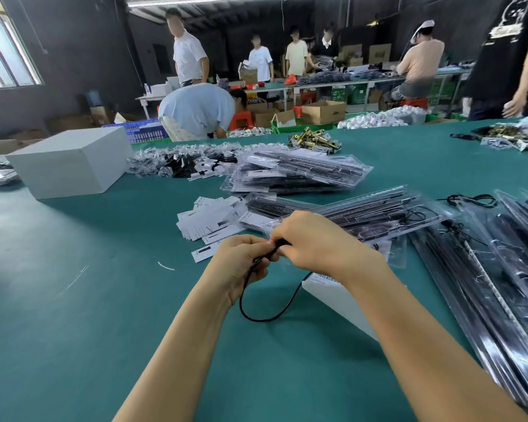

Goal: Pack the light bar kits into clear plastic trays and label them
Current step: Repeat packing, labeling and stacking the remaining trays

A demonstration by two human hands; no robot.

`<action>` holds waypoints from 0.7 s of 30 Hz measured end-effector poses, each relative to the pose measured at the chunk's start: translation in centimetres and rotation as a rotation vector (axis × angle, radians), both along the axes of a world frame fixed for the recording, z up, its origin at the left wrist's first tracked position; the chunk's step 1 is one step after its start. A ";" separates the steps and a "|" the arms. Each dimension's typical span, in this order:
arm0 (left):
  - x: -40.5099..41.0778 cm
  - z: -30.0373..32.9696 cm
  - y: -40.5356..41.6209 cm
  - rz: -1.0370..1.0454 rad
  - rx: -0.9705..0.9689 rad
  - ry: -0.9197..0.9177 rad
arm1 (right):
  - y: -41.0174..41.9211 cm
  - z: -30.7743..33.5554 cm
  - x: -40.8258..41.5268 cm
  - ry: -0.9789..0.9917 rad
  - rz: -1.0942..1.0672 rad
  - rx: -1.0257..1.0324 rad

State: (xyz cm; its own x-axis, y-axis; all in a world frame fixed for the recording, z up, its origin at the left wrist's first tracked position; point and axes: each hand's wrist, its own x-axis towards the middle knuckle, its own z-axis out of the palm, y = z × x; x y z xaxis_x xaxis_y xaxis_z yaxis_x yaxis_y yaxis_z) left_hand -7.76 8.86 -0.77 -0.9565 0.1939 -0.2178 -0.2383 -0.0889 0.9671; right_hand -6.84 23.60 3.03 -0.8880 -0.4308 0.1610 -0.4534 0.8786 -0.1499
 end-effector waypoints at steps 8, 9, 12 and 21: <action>0.1 0.9 -0.6 0.014 0.071 -0.015 | 0.4 0.7 0.4 -0.011 -0.056 -0.150; 0.0 1.0 -0.8 0.019 0.078 -0.040 | 0.7 0.7 0.3 0.000 -0.075 -0.158; -0.4 1.1 -1.8 -0.010 0.007 -0.081 | 1.6 0.9 0.2 0.056 -0.154 -0.181; -0.9 0.7 -3.7 -0.108 0.089 -0.119 | 1.2 0.3 0.1 0.059 -0.262 -0.385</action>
State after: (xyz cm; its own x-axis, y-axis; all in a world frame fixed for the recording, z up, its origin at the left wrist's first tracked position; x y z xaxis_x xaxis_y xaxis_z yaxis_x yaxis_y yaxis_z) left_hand -8.71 5.16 -0.04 -0.8974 0.3181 -0.3058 -0.3637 -0.1409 0.9208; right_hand -6.69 24.78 3.32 -0.9433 -0.0927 0.3186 -0.2416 0.8502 -0.4678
